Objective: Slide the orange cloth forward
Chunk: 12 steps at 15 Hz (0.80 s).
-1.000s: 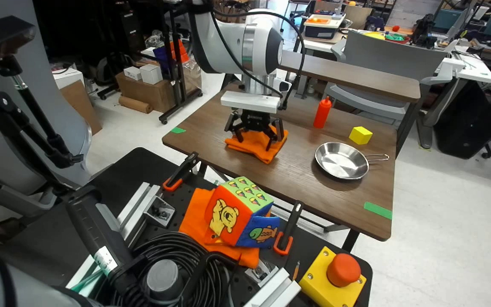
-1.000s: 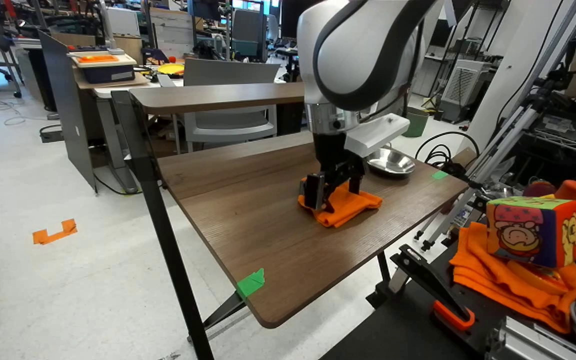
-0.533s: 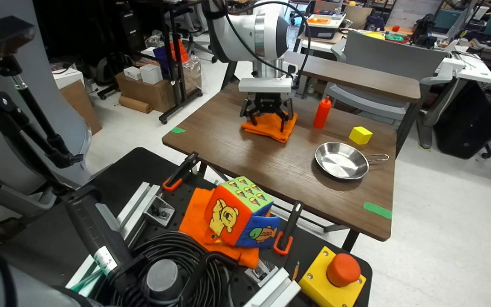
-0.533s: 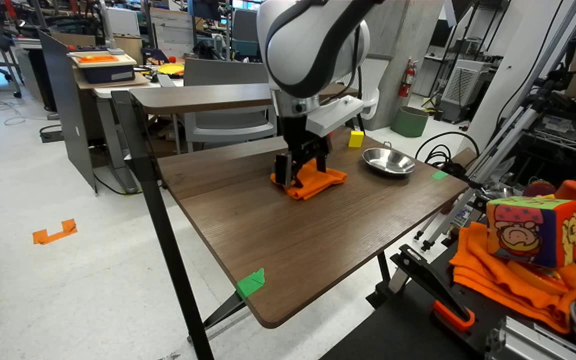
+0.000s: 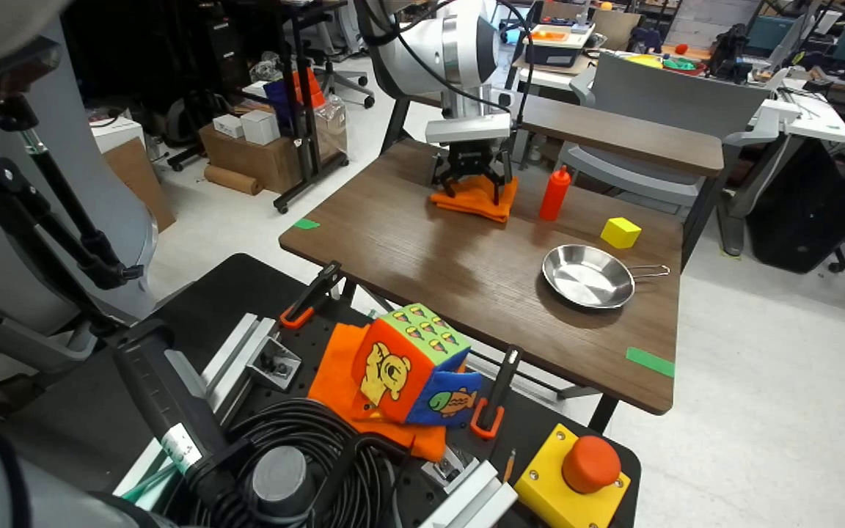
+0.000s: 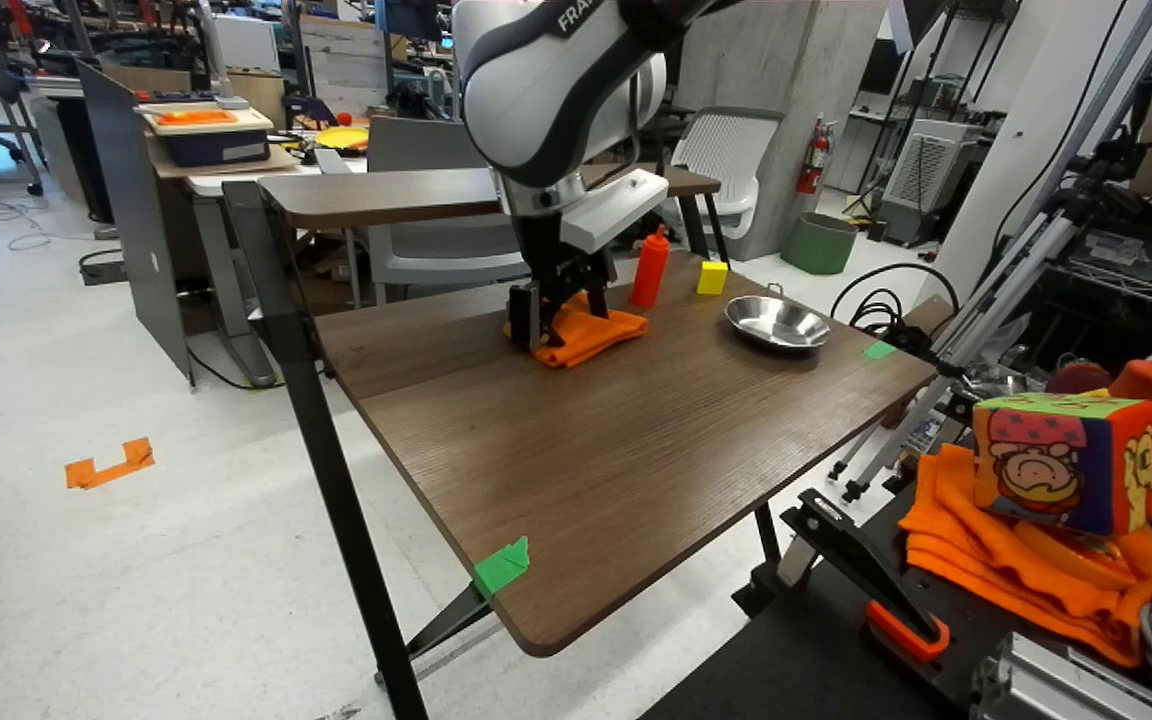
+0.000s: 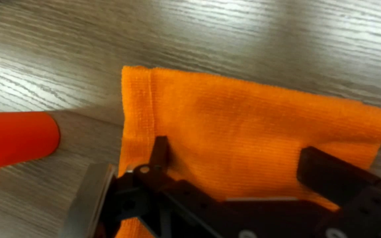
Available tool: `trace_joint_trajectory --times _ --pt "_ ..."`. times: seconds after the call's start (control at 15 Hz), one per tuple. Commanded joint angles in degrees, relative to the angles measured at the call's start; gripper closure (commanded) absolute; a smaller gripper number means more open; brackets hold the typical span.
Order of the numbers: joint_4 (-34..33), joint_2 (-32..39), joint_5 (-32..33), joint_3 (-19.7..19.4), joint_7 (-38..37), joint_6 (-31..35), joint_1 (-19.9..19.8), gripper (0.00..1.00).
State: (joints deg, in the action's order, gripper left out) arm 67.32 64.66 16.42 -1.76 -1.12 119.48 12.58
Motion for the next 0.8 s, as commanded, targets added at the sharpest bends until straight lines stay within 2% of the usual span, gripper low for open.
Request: trace_joint_trajectory --times 0.0,0.4,0.47,0.73 --pt "-3.52 0.60 0.66 -0.53 1.07 -2.07 1.15 0.00" --pt "11.65 -13.87 -0.60 0.42 -2.38 2.74 0.98 0.00" --pt "2.30 -6.31 -0.15 0.14 -0.77 -0.02 1.03 0.00" --pt "3.62 -7.53 -0.11 0.23 -0.93 -0.19 1.01 0.00"
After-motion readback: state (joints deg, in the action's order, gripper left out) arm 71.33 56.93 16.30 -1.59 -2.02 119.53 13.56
